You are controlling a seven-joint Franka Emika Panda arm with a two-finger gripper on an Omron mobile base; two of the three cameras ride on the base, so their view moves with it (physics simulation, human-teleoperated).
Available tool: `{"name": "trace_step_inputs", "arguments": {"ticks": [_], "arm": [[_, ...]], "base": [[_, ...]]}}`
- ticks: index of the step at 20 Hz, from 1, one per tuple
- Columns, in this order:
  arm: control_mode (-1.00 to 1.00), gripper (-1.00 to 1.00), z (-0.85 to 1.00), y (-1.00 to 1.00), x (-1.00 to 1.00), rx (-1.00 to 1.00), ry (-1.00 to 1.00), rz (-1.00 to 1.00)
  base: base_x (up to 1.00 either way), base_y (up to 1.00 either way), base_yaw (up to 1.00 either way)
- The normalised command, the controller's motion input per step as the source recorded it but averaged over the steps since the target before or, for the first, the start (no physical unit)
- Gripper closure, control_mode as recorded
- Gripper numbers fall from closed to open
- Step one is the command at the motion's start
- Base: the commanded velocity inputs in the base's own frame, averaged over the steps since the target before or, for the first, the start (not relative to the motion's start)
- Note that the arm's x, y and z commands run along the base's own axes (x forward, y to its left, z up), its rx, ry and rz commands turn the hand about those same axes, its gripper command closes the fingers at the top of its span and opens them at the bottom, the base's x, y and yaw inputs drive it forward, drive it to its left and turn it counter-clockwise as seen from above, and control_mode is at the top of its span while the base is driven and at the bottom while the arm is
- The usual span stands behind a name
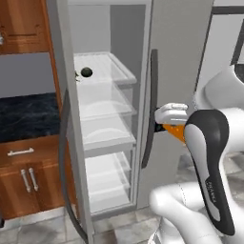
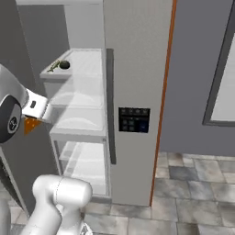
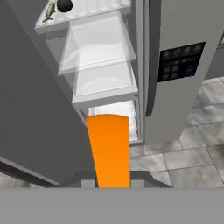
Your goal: Take the cheese, fish, and squash from the fridge and place them on the plate on the dining counter to create an appetizer plate.
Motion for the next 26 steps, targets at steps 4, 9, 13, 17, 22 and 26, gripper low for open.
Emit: {"name": "trace_step_inputs", "arguments": {"ticks": [4, 9, 13, 17, 22, 26], "arm": [[1.0, 1.0, 0.0, 0.0, 0.0, 0.0, 0.0, 0.0], [1.0, 1.0, 0.0, 0.0, 0.0, 0.0, 0.0, 0.0], [1.0, 1.0, 0.0, 0.0, 0.0, 0.0, 0.0, 0.0], [1.0, 1.0, 0.0, 0.0, 0.0, 0.0, 0.0, 0.0], [1.0, 1.0, 0.0, 0.0, 0.0, 0.0, 0.0, 0.0], [1.0, 1.0, 0.0, 0.0, 0.0, 0.0, 0.0, 0.0]], "base": [[0.0, -0.15, -0.82], [0.0, -0.02, -0.93], [0.0, -0.01, -0.92], [0.0, -0.07, -0.9], [0.0, -0.14, -0.87], [-0.02, -0.21, -0.84]]}}
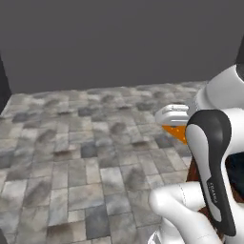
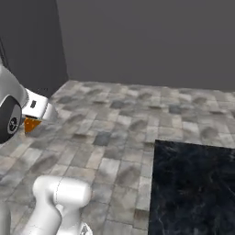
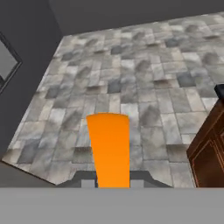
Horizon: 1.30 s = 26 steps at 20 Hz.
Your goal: Take the cheese, fish, and squash from the fridge and place them on the plate on the dining counter to create an appetizer plate.
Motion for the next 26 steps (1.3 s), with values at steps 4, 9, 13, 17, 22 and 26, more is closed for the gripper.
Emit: {"name": "trace_step_inputs", "arguments": {"ticks": [4, 9, 13, 17, 22, 26], "arm": [[1.0, 1.0, 0.0, 0.0, 0.0, 0.0, 0.0, 0.0], [1.0, 1.0, 0.0, 0.0, 0.0, 0.0, 0.0, 0.0], [1.0, 1.0, 0.0, 0.0, 0.0, 0.0, 0.0, 0.0], [1.0, 1.0, 0.0, 0.0, 0.0, 0.0, 0.0, 0.0], [1.0, 1.0, 0.0, 0.0, 0.0, 0.0, 0.0, 0.0], [1.0, 1.0, 0.0, 0.0, 0.0, 0.0, 0.0, 0.0]], "base": [[-0.02, -0.24, -0.83], [0.0, -0.13, -0.78], [0.0, -0.09, -0.74], [0.0, -0.01, -0.72], [0.06, 0.22, -0.56], [0.27, 0.91, -0.32]]}}
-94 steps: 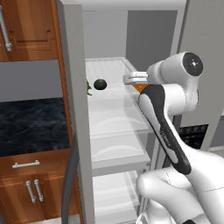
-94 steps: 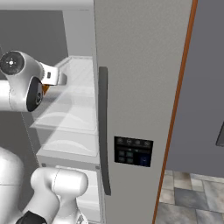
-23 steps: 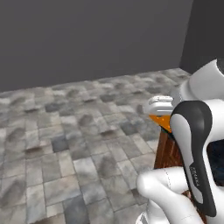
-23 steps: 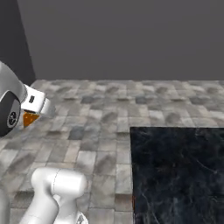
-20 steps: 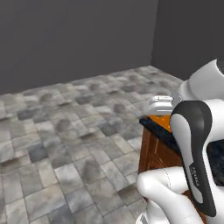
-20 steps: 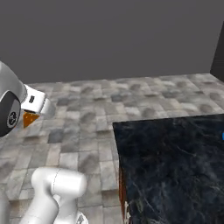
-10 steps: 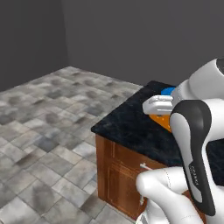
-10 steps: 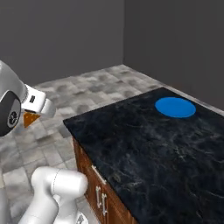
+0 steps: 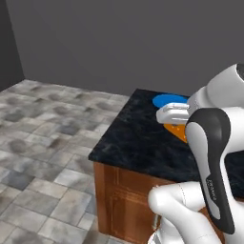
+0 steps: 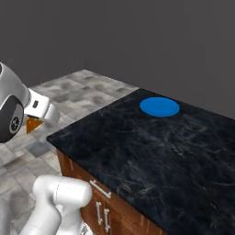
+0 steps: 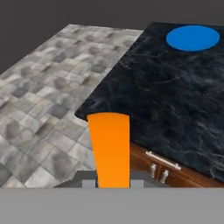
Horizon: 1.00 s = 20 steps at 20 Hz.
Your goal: Take the cheese, fish, and squash from the fridge and place them on the plate on the dining counter to create an appetizer plate.
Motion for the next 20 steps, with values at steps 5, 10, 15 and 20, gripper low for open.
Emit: {"name": "trace_step_inputs", "arguments": {"ticks": [5, 10, 15, 20], "arm": [[1.0, 1.0, 0.0, 0.0, 0.0, 0.0, 0.0, 0.0], [1.0, 1.0, 0.0, 0.0, 0.0, 0.0, 0.0, 0.0], [1.0, 1.0, 0.0, 0.0, 0.0, 0.0, 0.0, 0.0], [1.0, 1.0, 0.0, 0.0, 0.0, 0.0, 0.0, 0.0]], "base": [[0.37, 1.0, -0.3], [0.44, 1.0, -0.3], [0.54, 1.0, -0.33], [0.42, 1.0, -0.39]]}}
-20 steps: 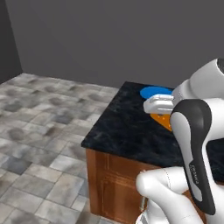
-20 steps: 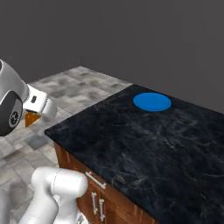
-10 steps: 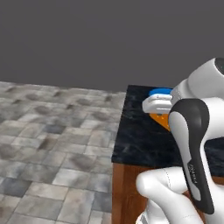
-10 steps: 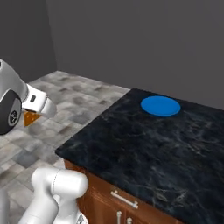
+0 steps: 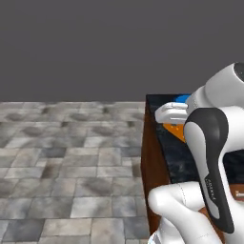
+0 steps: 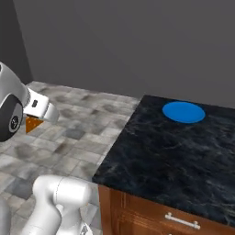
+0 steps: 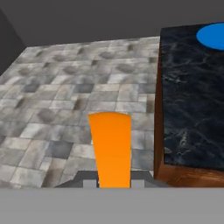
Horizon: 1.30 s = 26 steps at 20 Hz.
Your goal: Take the cheese, fish, and squash from the fridge and place them on the plate on the dining counter to create an appetizer plate.
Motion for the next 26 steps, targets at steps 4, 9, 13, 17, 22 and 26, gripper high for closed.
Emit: {"name": "trace_step_inputs", "arguments": {"ticks": [4, 9, 13, 17, 22, 26], "arm": [[1.0, 1.0, 0.0, 0.0, 0.0, 0.0, 0.0, 0.0], [1.0, 1.0, 0.0, 0.0, 0.0, 0.0, 0.0, 0.0], [1.0, 1.0, 0.0, 0.0, 0.0, 0.0, 0.0, 0.0], [1.0, 1.0, 0.0, 0.0, 0.0, 0.0, 0.0, 0.0], [1.0, 1.0, 0.0, 0.0, 0.0, 0.0, 0.0, 0.0], [1.0, 1.0, 0.0, 0.0, 0.0, 0.0, 0.0, 0.0]], "base": [[0.26, 1.0, -0.41], [0.19, 1.0, -0.47], [0.22, 0.86, -0.61], [0.33, 0.65, -0.71], [0.45, 0.62, -0.73], [0.51, 0.63, -0.73]]}}
